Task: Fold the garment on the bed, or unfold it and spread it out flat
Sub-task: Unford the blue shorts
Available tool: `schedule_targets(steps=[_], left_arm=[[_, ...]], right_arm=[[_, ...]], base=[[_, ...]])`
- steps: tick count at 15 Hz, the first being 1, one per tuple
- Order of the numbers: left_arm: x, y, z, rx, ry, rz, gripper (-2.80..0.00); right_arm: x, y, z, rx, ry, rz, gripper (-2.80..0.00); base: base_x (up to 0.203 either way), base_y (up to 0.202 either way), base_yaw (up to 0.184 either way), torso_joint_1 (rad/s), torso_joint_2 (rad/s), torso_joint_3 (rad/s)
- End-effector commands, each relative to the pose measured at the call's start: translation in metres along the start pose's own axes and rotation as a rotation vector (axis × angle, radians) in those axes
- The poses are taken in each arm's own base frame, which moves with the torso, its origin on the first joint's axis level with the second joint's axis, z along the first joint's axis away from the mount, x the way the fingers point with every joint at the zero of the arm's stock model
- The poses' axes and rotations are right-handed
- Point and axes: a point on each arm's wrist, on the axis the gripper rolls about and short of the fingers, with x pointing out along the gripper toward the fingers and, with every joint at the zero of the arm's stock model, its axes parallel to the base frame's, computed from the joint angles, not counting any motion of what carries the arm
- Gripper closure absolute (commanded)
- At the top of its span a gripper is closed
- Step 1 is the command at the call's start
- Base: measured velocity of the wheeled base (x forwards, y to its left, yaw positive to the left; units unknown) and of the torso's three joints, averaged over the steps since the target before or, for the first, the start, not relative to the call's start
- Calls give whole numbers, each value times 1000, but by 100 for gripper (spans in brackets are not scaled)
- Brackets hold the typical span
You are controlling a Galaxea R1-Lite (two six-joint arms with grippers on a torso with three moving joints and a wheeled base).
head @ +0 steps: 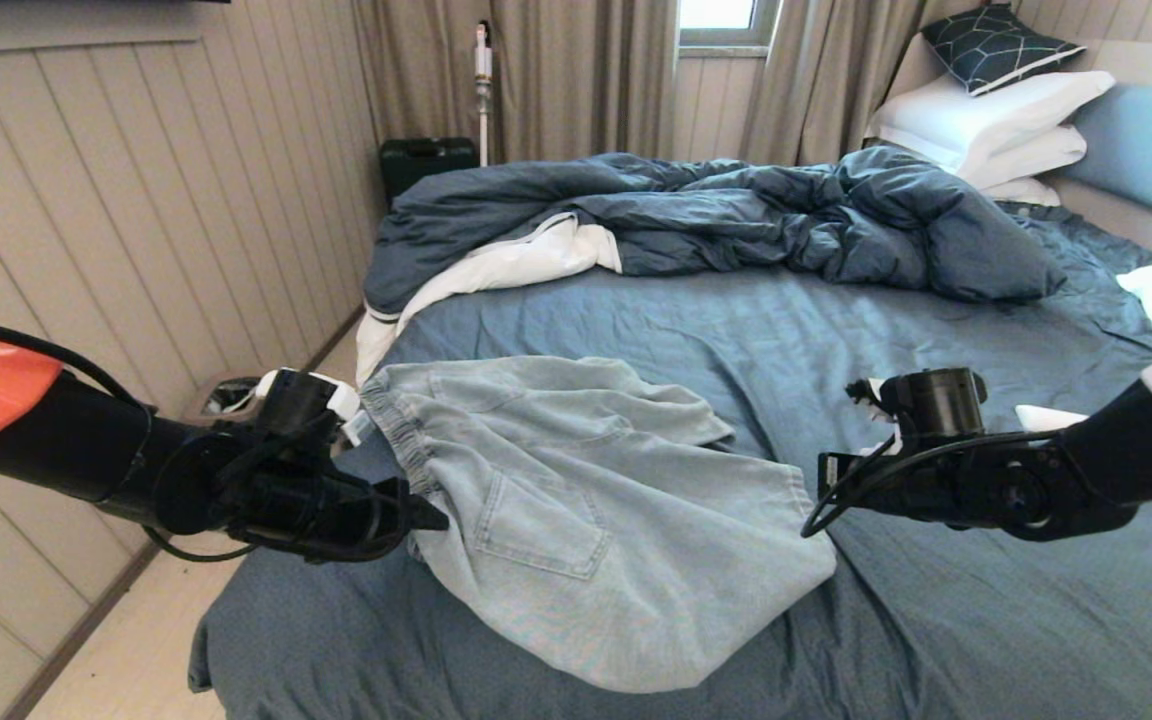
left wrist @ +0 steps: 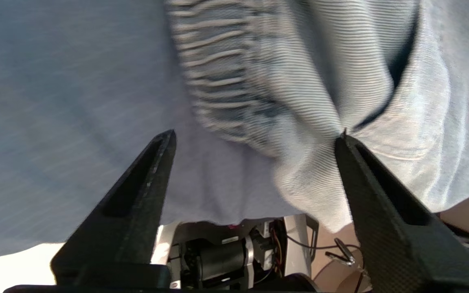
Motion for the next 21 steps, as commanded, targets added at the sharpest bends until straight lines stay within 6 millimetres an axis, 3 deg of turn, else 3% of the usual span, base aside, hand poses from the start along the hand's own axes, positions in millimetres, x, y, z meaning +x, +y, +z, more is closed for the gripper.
schedule_targets(steps=[1,5,6,12,21], left_arm=[[14,-4,0,6,23,-4,-280],[22,-4,-3,4,24,39,-278],[19,-3,-4,2,22,43,0],[9,-3,-9,-11,16,44,0],[-30,2,-39,-29,-51,114,0]], right_arm=[[0,0,0,1,-2,1,0],[0,-1,0,3,-2,-2,0],[-1,-1,1,3,-3,-1,0],[-1,-1,0,3,-22,-1,0],[0,1,-5,-2,-15,4,0]], base=[[0,0,0,0,0,0],[0,0,0,0,0,0],[0,0,0,0,0,0],[0,0,0,0,0,0],[0,0,0,0,0,0]])
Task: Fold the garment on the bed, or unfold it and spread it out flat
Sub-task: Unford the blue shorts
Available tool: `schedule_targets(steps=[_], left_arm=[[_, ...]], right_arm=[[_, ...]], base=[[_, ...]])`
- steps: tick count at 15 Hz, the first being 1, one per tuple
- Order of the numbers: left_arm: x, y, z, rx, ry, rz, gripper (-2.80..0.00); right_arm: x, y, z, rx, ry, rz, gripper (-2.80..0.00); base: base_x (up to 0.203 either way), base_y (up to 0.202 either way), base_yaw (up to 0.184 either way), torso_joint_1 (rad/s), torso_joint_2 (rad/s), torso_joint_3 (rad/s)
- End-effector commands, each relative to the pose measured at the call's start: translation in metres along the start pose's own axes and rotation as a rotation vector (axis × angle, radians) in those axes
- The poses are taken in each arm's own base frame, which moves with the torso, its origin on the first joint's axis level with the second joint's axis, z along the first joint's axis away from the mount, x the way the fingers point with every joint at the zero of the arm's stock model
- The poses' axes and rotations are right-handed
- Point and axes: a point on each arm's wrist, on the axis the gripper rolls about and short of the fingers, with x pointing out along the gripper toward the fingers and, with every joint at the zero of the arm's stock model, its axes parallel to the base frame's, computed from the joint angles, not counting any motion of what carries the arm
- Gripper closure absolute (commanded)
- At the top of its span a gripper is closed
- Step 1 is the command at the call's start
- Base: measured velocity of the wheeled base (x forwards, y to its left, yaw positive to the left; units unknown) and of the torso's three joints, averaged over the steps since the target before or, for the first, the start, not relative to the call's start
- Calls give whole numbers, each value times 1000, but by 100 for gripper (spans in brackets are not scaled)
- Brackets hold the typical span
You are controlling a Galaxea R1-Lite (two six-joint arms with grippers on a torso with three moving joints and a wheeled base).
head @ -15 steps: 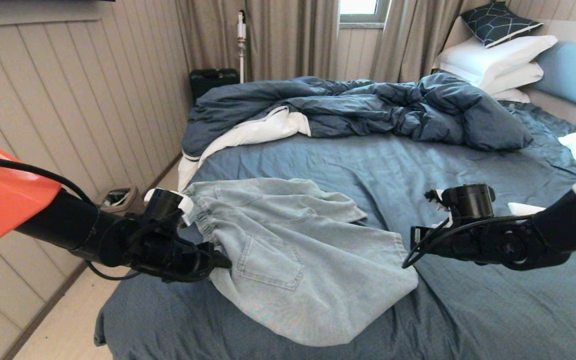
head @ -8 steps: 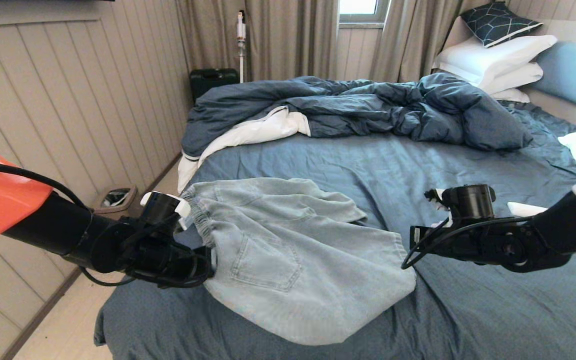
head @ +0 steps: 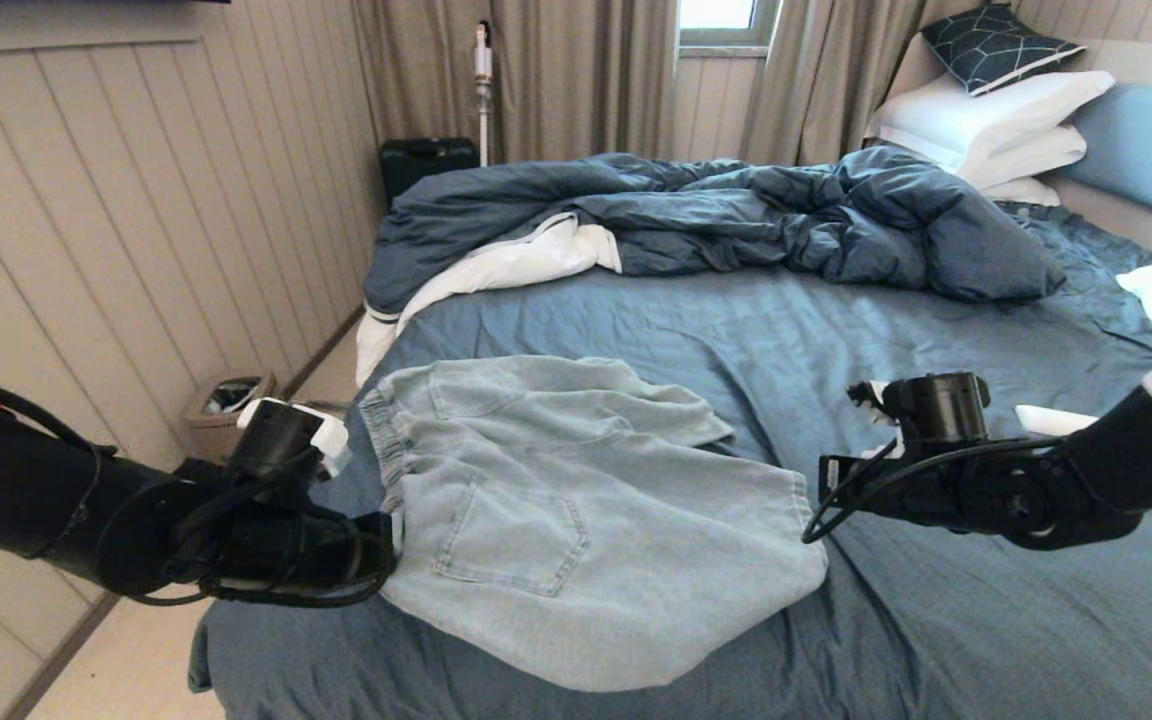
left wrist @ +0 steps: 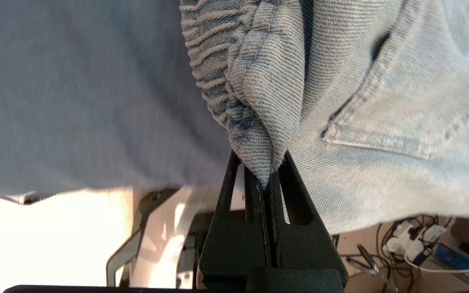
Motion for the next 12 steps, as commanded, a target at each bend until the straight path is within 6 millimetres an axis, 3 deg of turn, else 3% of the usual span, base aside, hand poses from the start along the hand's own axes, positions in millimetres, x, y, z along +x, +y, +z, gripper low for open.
schedule_targets(steps=[1,7,8,9,12], left_arm=[[-11,0,-7,2,-6,-6,0],[-6,-3,-12,16,9,-10,0],[-4,-4,-13,26,9,-13,-11],[-2,-5,-13,30,5,-18,-280],[-7,-8,-9,35,-39,-40,-280]], right_arm=[[2,0,-1,0,3,1,0],[2,0,-2,0,5,1,0],[2,0,-1,0,3,1,0],[2,0,-2,0,5,1,0],[3,-1,0,4,3,1,0]], base=[[0,0,0,0,0,0],[0,0,0,0,0,0],[0,0,0,0,0,0],[0,0,0,0,0,0],[0,0,0,0,0,0]])
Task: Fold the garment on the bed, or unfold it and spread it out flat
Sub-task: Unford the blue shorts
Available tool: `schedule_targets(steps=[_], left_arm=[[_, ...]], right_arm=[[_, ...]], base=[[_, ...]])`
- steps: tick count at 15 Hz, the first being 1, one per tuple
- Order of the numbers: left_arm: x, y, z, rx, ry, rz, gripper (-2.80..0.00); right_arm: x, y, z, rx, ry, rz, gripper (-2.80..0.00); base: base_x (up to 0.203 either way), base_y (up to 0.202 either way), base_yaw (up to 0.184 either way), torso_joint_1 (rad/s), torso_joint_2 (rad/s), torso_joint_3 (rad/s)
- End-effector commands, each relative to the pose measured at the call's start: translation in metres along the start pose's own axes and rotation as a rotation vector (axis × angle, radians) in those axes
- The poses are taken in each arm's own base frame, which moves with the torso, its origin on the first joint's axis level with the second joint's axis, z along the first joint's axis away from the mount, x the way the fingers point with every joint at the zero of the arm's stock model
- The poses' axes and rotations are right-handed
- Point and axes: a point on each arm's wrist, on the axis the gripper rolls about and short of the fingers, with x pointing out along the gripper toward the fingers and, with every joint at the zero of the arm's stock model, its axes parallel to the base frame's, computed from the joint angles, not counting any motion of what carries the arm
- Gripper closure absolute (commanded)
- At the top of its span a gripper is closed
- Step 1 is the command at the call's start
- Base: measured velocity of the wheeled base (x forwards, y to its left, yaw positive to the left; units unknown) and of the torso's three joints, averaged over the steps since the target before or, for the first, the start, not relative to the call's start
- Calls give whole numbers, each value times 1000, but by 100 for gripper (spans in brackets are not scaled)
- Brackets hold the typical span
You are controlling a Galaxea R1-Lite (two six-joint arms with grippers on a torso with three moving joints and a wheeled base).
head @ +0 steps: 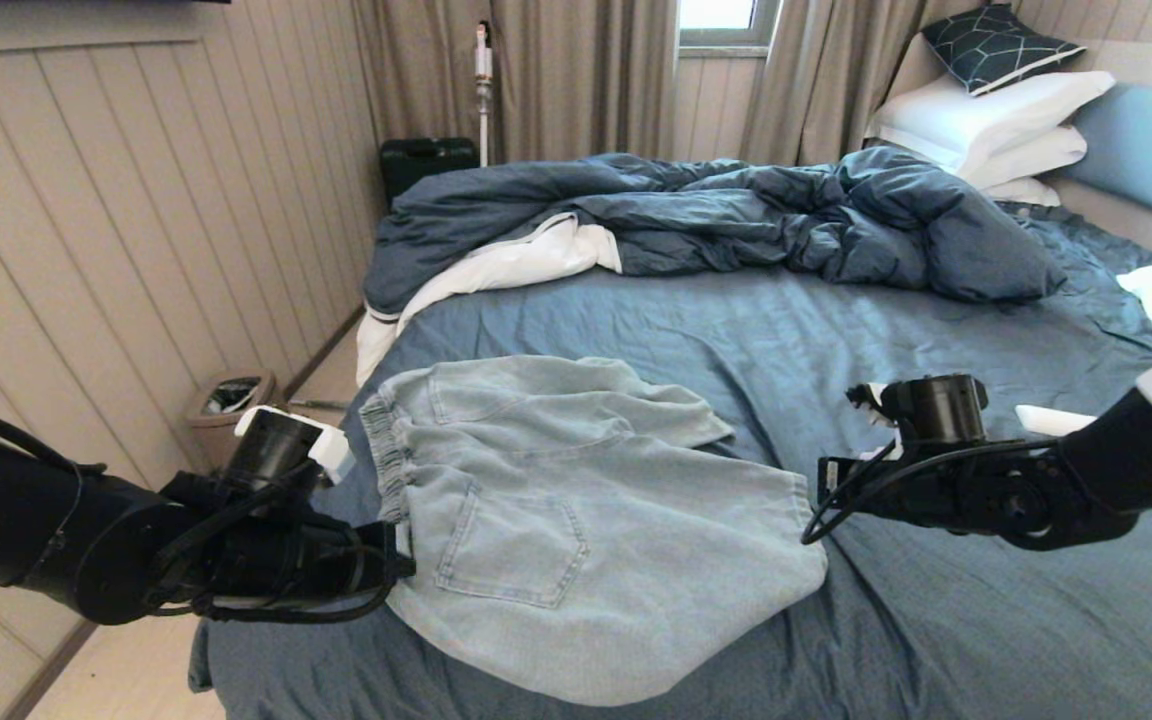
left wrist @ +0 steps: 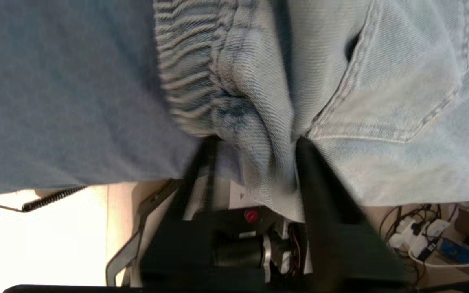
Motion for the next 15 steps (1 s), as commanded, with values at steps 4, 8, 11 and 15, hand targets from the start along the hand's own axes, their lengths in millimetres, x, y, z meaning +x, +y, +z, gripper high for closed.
schedule_targets(steps=[4,8,11,15], left_arm=[[-25,-6,5,9,-88,-43,-280],[-45,1,14,-17,-162,-41,-280],[-42,1,39,-35,-214,-36,-280],[-33,0,74,-34,-300,26,-280]], right_arm=[[2,0,3,8,-8,4,0],[4,1,3,24,-6,3,0],[3,1,3,34,-5,6,-280],[4,1,4,37,-9,6,-280]], base=[[0,0,0,0,0,0],[0,0,0,0,0,0],[0,0,0,0,0,0],[0,0,0,0,0,0]])
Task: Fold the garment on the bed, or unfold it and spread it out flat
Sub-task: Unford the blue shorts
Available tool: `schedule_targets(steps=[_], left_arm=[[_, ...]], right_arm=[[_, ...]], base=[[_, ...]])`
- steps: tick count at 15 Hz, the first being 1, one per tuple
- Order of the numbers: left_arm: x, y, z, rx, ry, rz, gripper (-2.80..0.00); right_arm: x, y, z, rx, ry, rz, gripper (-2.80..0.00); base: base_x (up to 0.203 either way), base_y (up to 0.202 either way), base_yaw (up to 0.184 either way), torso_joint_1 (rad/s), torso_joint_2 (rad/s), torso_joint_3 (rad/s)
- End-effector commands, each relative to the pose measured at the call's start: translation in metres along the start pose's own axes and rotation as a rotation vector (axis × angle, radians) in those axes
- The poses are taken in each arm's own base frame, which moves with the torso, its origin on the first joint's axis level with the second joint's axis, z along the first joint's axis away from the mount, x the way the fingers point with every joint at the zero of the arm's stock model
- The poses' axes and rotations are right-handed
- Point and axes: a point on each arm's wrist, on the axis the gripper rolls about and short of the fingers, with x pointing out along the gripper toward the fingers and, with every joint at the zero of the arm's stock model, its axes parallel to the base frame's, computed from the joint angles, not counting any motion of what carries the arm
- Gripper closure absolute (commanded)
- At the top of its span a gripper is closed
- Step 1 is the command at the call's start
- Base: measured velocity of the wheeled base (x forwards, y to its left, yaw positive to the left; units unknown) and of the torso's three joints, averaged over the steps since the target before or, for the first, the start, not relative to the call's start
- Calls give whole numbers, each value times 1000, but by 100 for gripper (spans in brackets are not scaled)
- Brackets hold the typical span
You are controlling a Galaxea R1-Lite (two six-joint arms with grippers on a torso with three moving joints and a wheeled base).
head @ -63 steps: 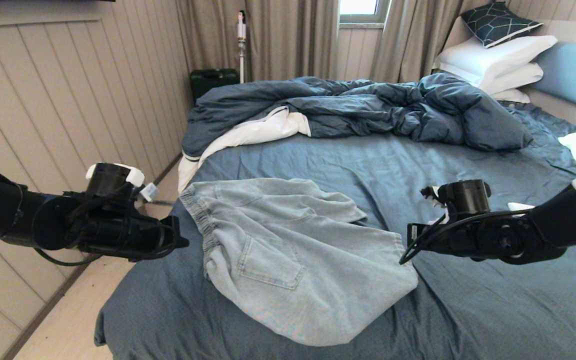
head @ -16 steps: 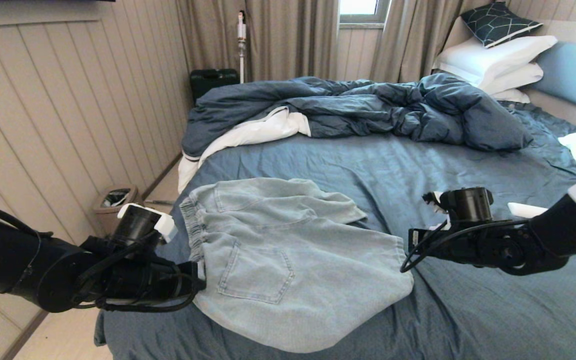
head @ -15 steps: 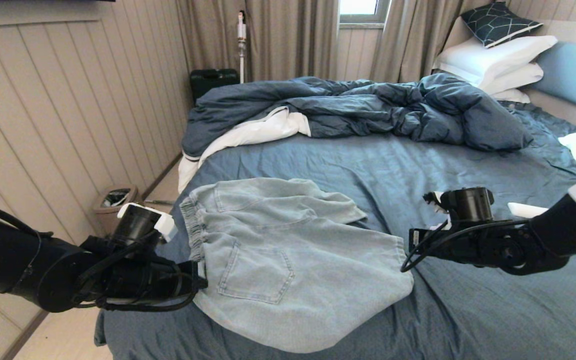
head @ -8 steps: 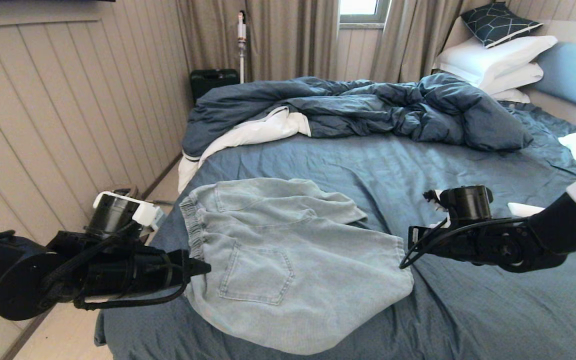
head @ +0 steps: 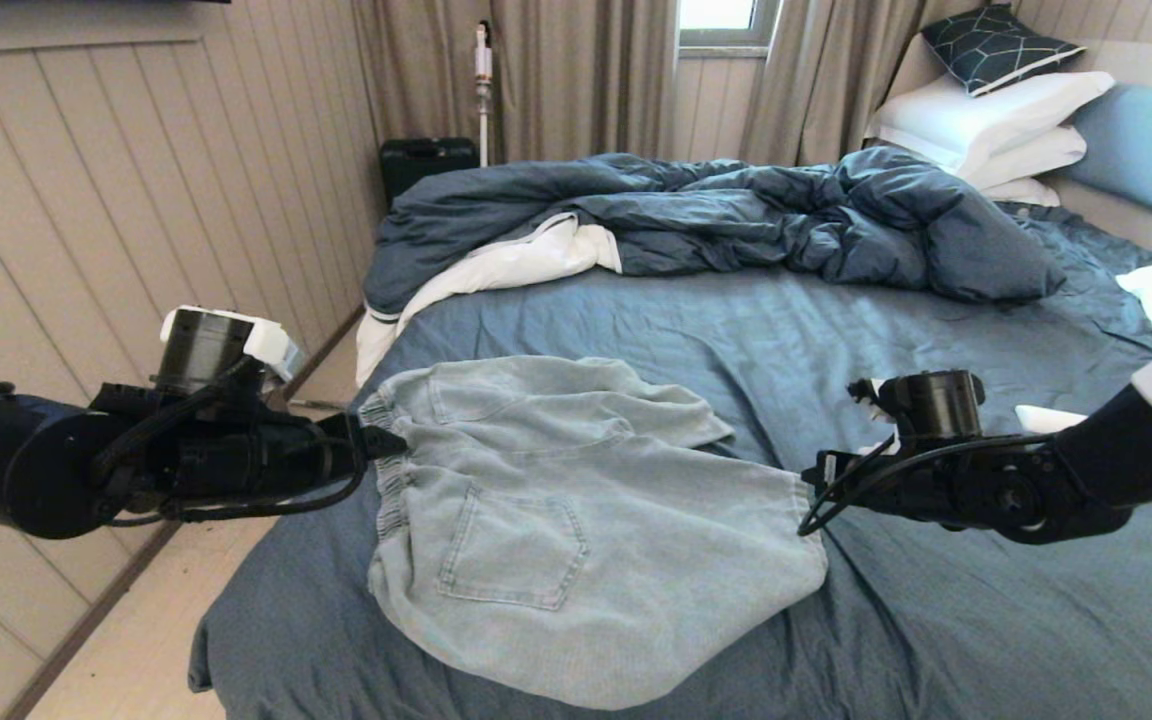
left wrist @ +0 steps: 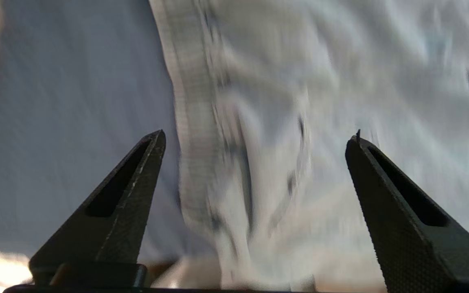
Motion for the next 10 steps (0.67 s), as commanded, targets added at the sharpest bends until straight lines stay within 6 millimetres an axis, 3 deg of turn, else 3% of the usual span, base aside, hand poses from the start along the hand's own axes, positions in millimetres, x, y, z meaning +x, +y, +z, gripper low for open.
schedule_targets(steps=[1,5,10], left_arm=[[10,4,16,-18,-38,19,0],[12,12,16,-29,-72,93,0],[18,17,7,-27,-87,89,0]], right_arm=[[2,-1,-1,2,1,-1,-280],[6,2,-3,19,11,4,-280],[20,22,-10,27,36,40,-280]], base=[[0,0,0,0,0,0],[0,0,0,0,0,0],[0,0,0,0,0,0]])
